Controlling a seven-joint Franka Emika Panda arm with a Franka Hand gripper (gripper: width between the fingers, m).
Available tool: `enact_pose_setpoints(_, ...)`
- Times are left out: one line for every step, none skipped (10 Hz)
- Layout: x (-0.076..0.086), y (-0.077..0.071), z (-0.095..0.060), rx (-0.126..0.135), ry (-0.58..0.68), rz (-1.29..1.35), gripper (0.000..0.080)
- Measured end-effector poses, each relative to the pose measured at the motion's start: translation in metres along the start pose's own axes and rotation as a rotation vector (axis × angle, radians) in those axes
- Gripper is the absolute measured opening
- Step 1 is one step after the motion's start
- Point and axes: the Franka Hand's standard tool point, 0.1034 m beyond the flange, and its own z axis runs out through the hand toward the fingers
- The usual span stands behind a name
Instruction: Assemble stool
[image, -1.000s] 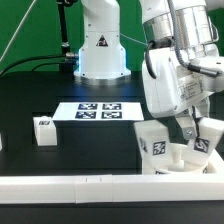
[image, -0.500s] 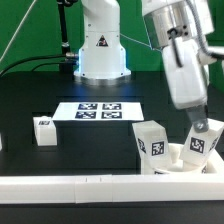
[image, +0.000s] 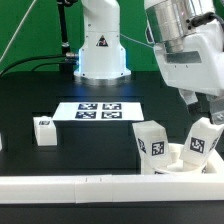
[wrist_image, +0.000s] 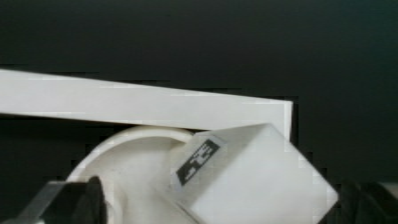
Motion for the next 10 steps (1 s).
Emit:
enact_pose_setpoints(0.001, -0.002, -0.003, -0.024, 0.005, -0.231, 0.0649)
enact_pose_setpoints(0.003, -0.007, -0.005, -0.031, 0.011, -0.436, 0.0649)
enact_pose_setpoints(0.0, -0.005, -0.002, -0.059, -0.016, -0.563, 0.0649)
enact_pose_setpoints(-0.006, -0.004, 0.0, -0.103, -0.019, -0.728, 0.0649)
enact_pose_setpoints(-0.006, -0.004, 0.0, -0.105, -0.018, -0.792, 0.0649)
enact_pose_setpoints(-0.004, -0.004, 0.0, -0.106, -0.019, -0.84, 0.0649)
enact_pose_setpoints(-0.003, -0.004, 0.0, -0.106, -0.022, -0.919, 0.0649)
enact_pose_setpoints(-0.001, -0.002, -0.001, -0.125, -0.029, -1.075, 0.0649)
enact_pose_setpoints(0.003, -0.003, -0.003, -0.157, -0.037, -1.28, 0.0649)
enact_pose_setpoints(0.006, -0.004, 0.0, -0.186, -0.048, -1.469, 0.0649)
